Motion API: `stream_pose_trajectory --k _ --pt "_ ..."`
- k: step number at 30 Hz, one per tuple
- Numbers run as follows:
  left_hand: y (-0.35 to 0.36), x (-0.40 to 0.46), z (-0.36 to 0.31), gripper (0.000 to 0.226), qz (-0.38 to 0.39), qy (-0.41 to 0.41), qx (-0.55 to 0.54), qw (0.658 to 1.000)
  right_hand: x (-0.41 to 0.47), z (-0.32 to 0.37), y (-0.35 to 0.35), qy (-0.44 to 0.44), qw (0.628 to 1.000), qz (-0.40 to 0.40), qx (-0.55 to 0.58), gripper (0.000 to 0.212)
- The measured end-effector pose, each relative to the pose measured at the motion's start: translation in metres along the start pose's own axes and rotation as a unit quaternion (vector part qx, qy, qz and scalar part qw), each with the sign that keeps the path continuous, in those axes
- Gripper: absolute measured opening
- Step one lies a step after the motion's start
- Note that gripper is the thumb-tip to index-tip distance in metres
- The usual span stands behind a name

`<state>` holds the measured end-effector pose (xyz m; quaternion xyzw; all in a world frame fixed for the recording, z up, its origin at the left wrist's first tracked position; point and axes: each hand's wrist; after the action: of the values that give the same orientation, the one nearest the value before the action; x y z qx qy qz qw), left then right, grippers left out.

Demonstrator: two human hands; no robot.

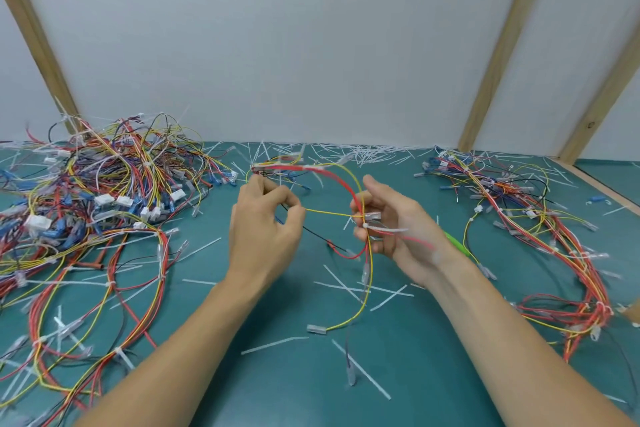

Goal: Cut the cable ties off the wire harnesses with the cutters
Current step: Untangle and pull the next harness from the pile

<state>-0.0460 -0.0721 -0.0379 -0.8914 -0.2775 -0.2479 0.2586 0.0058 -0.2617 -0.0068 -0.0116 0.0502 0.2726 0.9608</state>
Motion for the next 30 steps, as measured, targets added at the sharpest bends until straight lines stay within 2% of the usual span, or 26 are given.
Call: stream_pose_trajectory --k 4,7,11,13,15,18,20,22,26,30 --pt "0.001 -0.001 0.005 0.006 0.064 0.027 0.122 0.990 -0.001 -0.003 0.001 -0.031 0.996 0.078 -0.015 0.014" --pt "0.001 -0.001 0.008 0.006 0.089 0.076 0.148 0.982 -0.001 -0.005 0.001 -0.051 0.990 0.085 -0.096 0.032" --pt "0.004 -0.004 0.010 0.006 0.117 0.092 0.198 0.969 -0.001 -0.009 0.006 -0.082 0.982 0.080 -0.148 0.021" --pt "0.003 -0.003 0.012 0.006 0.091 0.063 0.195 0.975 0.001 -0.009 0.007 -0.089 0.982 0.033 -0.166 0.017" --pt "0.002 0.000 0.011 0.009 0.027 0.025 0.170 0.985 0.003 -0.009 0.006 -0.080 0.987 -0.009 -0.138 0.023" --pt "0.001 0.004 0.008 0.013 -0.051 -0.031 0.070 0.996 0.002 -0.009 0.007 -0.059 0.995 -0.011 -0.082 0.027" --pt "-0.001 0.003 0.004 0.014 -0.069 -0.021 0.007 0.997 0.002 -0.009 0.010 -0.051 0.996 -0.011 -0.071 0.024" --pt "-0.004 0.001 0.000 0.013 -0.049 0.023 0.023 0.998 0.002 -0.010 0.011 -0.041 0.997 -0.017 -0.068 0.022" --pt "0.001 -0.004 -0.008 0.022 0.043 0.121 0.151 0.980 0.002 -0.012 0.013 -0.026 0.996 -0.034 -0.075 0.020" --pt "0.004 -0.005 -0.005 0.019 0.148 0.154 0.084 0.973 0.002 -0.013 0.012 -0.023 0.995 -0.054 -0.079 0.021"
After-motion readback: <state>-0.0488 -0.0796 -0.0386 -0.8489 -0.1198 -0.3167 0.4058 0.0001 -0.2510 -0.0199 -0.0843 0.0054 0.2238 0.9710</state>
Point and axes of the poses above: each hand's wrist, its own x-axis towards the middle knuckle, its own y-axis out of the palm, z = x × y, and after that the axes turned 10 degrees about -x, right-handed
